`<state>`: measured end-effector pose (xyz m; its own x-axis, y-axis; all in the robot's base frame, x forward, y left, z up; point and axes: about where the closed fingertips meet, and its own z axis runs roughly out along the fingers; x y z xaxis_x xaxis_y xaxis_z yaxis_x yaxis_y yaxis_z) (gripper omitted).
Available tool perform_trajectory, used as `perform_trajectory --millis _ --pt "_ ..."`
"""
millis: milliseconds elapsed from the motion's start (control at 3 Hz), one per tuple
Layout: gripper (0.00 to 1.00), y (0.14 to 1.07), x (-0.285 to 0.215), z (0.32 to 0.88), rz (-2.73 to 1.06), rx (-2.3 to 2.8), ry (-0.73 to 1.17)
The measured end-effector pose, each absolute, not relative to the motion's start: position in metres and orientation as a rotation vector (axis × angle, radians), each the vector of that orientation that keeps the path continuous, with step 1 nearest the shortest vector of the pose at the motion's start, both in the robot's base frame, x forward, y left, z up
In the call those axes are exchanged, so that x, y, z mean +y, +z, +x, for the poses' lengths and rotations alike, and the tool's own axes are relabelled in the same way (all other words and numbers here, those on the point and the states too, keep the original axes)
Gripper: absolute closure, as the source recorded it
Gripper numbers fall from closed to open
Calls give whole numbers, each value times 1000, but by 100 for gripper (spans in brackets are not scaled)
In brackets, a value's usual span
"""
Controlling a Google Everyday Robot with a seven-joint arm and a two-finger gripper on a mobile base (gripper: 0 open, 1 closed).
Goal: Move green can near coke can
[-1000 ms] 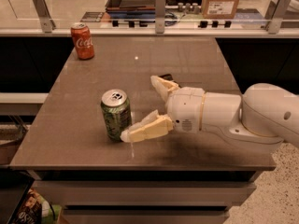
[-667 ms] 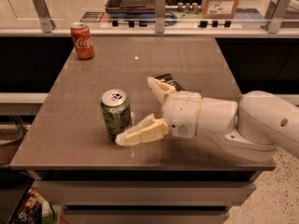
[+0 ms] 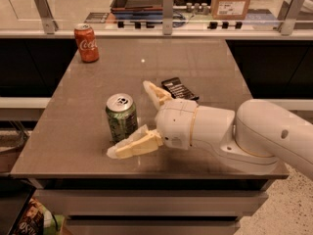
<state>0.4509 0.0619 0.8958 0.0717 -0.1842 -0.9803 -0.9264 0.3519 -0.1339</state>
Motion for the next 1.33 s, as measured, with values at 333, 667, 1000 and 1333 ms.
perform_trajectory --millis 333,667,1000,1333 --pt "0 896 62 451 -1095 1404 771" --pt "18 897 64 450 -1099 1402 771" --pt "41 898 66 449 -1104 1399 771" --pt "65 899 68 448 -1109 1397 770"
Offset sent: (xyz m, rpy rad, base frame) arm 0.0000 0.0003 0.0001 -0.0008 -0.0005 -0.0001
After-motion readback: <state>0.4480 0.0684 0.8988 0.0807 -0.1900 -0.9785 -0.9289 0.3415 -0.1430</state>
